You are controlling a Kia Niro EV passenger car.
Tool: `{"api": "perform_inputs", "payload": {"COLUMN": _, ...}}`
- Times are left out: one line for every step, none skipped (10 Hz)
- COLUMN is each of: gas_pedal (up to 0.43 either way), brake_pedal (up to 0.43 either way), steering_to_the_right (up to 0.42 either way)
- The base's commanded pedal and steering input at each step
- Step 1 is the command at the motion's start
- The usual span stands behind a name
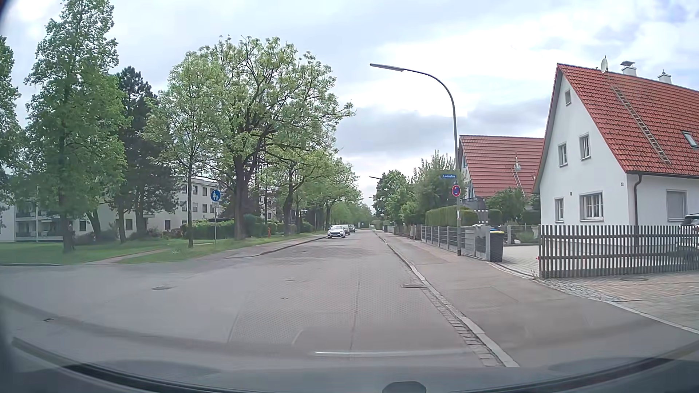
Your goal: Follow the waypoints while adhering to traffic rules and regulations
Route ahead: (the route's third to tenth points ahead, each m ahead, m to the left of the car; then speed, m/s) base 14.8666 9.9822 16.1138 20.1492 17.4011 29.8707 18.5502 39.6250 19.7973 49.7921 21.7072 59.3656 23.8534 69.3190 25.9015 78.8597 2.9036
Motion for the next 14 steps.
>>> {"api": "perform_inputs", "payload": {"gas_pedal": 0.000, "brake_pedal": 0.000, "steering_to_the_right": -0.007}}
{"api": "perform_inputs", "payload": {"gas_pedal": 0.000, "brake_pedal": 0.000, "steering_to_the_right": -0.007}}
{"api": "perform_inputs", "payload": {"gas_pedal": 0.000, "brake_pedal": 0.000, "steering_to_the_right": -0.008}}
{"api": "perform_inputs", "payload": {"gas_pedal": 0.000, "brake_pedal": 0.000, "steering_to_the_right": -0.009}}
{"api": "perform_inputs", "payload": {"gas_pedal": 0.000, "brake_pedal": 0.000, "steering_to_the_right": -0.012}}
{"api": "perform_inputs", "payload": {"gas_pedal": 0.000, "brake_pedal": 0.000, "steering_to_the_right": -0.016}}
{"api": "perform_inputs", "payload": {"gas_pedal": 0.000, "brake_pedal": 0.000, "steering_to_the_right": -0.018}}
{"api": "perform_inputs", "payload": {"gas_pedal": 0.000, "brake_pedal": 0.000, "steering_to_the_right": -0.018}}
{"api": "perform_inputs", "payload": {"gas_pedal": 0.000, "brake_pedal": 0.018, "steering_to_the_right": -0.019}}
{"api": "perform_inputs", "payload": {"gas_pedal": 0.000, "brake_pedal": 0.043, "steering_to_the_right": -0.023}}
{"api": "perform_inputs", "payload": {"gas_pedal": 0.000, "brake_pedal": 0.085, "steering_to_the_right": -0.032}}
{"api": "perform_inputs", "payload": {"gas_pedal": 0.000, "brake_pedal": 0.098, "steering_to_the_right": -0.038}}
{"api": "perform_inputs", "payload": {"gas_pedal": 0.000, "brake_pedal": 0.098, "steering_to_the_right": -0.041}}
{"api": "perform_inputs", "payload": {"gas_pedal": 0.000, "brake_pedal": 0.159, "steering_to_the_right": -0.044}}
